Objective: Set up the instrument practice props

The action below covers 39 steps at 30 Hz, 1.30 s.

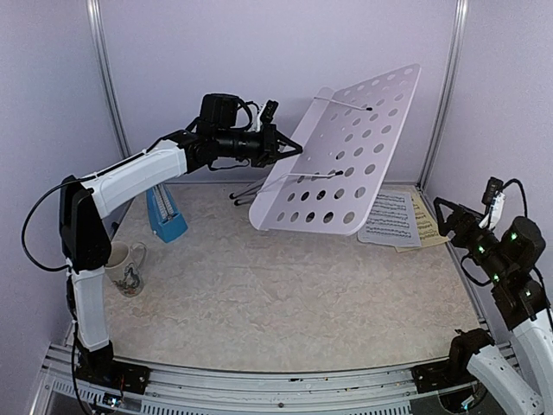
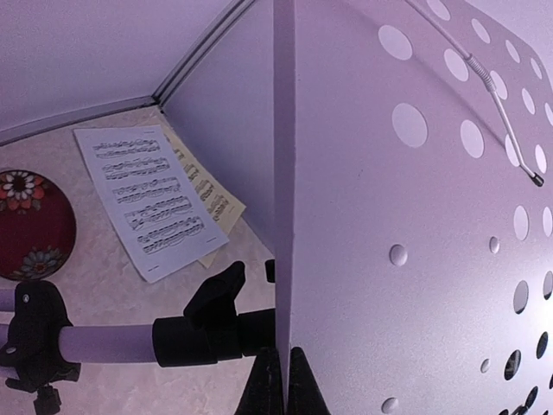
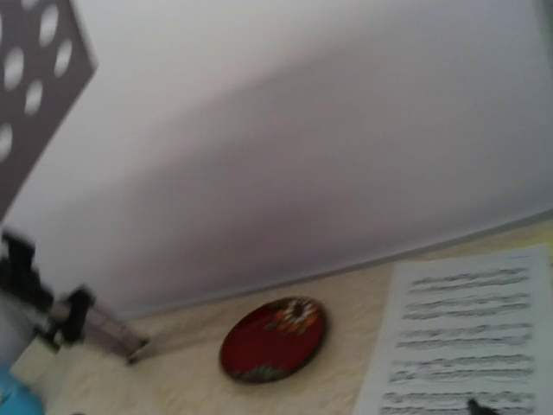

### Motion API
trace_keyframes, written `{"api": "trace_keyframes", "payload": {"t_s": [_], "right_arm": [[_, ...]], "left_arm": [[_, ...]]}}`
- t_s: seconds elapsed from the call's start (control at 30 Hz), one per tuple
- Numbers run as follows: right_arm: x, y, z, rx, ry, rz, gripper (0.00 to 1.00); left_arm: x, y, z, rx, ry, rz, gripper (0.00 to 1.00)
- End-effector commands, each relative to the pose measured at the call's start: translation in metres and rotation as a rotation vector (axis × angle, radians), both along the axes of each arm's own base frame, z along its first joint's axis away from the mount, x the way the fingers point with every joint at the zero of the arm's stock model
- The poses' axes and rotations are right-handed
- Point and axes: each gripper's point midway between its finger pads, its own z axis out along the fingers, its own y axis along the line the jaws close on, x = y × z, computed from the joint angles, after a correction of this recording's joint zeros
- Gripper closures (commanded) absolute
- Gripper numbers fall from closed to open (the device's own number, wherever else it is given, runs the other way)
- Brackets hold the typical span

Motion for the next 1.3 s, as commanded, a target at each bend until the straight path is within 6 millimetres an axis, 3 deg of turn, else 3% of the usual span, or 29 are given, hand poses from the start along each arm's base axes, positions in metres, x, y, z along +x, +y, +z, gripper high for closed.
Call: {"api": "trace_keyframes", "payload": {"t_s": [0.0, 0.13, 0.37, 0.5, 0.63, 0.77, 0.97, 1.27], "right_arm": [[0.005, 0.034, 0.021, -0.084, -0.139, 0.188, 0.08], [0.014, 0.053, 0.024, -0.134, -0.163, 0.287, 0.09], [0.029, 0.082, 0.050, -0.240, -0.231, 0.389, 0.18], [0.034, 0.116, 0.065, -0.323, -0.276, 0.487, 0.19], [0.032, 0.151, 0.082, -0.387, -0.349, 0.564, 0.14], [0.034, 0.177, 0.095, -0.428, -0.394, 0.657, 0.22], [0.043, 0.208, 0.094, -0.513, -0.379, 0.699, 0.31], [0.046, 0.230, 0.087, -0.542, -0.433, 0.676, 0.34]], "left_arm": [[-0.084, 0.020, 0.183, -0.430, -0.284, -0.233, 1.00], [-0.101, 0.026, 0.201, -0.506, -0.259, -0.270, 1.00], [-0.124, 0.031, 0.223, -0.581, -0.238, -0.307, 1.00], [-0.132, 0.032, 0.232, -0.611, -0.235, -0.315, 1.00], [-0.136, 0.032, 0.234, -0.621, -0.231, -0.316, 1.00], [-0.137, 0.032, 0.235, -0.625, -0.227, -0.303, 1.00], [-0.135, 0.035, 0.236, -0.635, -0.211, -0.282, 1.00], [-0.129, 0.044, 0.234, -0.685, -0.163, -0.265, 1.00]]}}
